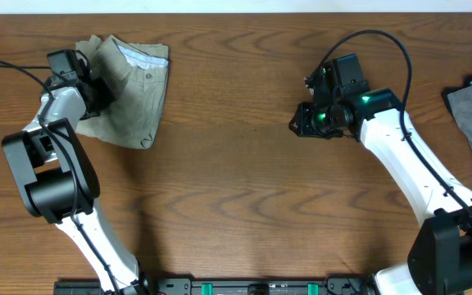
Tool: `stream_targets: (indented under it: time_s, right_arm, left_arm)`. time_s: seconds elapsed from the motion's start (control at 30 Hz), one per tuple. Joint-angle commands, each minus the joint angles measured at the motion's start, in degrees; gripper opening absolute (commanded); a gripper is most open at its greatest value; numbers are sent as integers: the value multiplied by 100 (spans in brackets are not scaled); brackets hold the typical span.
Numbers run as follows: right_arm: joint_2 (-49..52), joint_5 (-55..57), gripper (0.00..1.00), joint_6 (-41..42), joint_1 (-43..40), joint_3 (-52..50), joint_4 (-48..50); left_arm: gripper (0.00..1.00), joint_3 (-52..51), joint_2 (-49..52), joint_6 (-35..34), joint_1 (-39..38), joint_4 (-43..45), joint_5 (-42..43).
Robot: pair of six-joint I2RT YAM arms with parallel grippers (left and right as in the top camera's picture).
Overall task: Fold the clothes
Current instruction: 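Lower the folded shorts at the table's top-left and release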
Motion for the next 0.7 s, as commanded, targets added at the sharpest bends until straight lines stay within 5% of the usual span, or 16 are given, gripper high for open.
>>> stream_targets:
  time_s: [0.0, 0.17, 0.37, 0.67]
  right_arm:
    - [-72, -13, 37, 7, -33, 101, 66]
    - [-133, 138, 49, 7, -81, 120, 184]
    - [-697, 667, 58, 7, -422, 221, 168]
    - [-1989, 754, 63, 66, -2441, 269, -452]
  left_arm:
    - [8, 66, 170, -61, 33, -61, -295]
    - [45, 402, -352, -42, 33, -284, 199]
    - [71, 728, -1290, 413, -63, -817, 1016]
    - [76, 1276, -2461, 1314, -981, -2916, 1716]
